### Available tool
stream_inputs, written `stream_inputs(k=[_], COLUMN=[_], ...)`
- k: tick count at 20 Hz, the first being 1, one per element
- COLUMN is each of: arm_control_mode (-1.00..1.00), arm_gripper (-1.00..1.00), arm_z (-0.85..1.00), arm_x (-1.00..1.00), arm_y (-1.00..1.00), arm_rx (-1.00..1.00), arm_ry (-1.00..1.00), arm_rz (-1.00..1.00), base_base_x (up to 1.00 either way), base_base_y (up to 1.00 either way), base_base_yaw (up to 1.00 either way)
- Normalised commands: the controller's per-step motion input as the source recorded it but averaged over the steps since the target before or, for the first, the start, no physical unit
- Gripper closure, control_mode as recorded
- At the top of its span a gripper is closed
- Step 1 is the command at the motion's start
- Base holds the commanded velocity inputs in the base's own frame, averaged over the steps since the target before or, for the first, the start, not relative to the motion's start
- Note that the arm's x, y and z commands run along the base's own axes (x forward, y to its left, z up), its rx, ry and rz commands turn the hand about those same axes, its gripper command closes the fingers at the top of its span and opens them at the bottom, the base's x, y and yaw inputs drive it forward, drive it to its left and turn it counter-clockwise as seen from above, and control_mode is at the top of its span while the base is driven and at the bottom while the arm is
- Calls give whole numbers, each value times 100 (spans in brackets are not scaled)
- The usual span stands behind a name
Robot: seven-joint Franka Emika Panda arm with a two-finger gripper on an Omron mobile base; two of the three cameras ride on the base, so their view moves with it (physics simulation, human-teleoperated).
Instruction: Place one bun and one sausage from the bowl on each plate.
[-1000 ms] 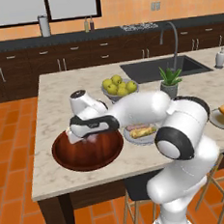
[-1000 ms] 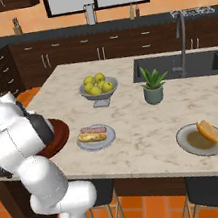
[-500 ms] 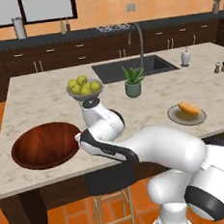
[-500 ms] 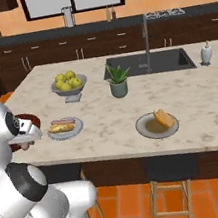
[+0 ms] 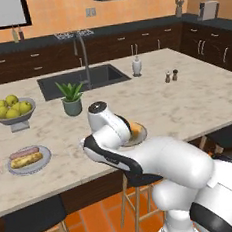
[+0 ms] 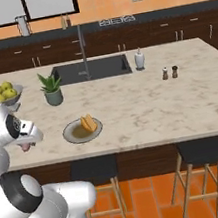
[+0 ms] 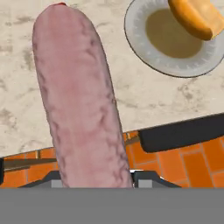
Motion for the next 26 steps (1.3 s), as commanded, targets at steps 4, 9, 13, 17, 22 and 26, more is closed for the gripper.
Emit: stream_inputs(k=[4,9,13,17,22,26], arm_control_mode=[-100,-100,-100,-100,-100,-100], arm_gripper=[100,100,100,100,-100,-100], arm_z=[-1,-13,-56,-55,-12,0], arm_x=[50,96,84,81,36,8], arm_y=[-39,-47,-7,7,1,16], arm_rx=[4,3,-2,0,0,0], arm_ry=[6,9,0,0,0,0], arm_rz=[0,18,20,13,4,0], base_base_x=[28,0,0,0,0,0], base_base_y=[-50,0,0,0,0,0], base_base_yaw=[-9,0,0,0,0,0])
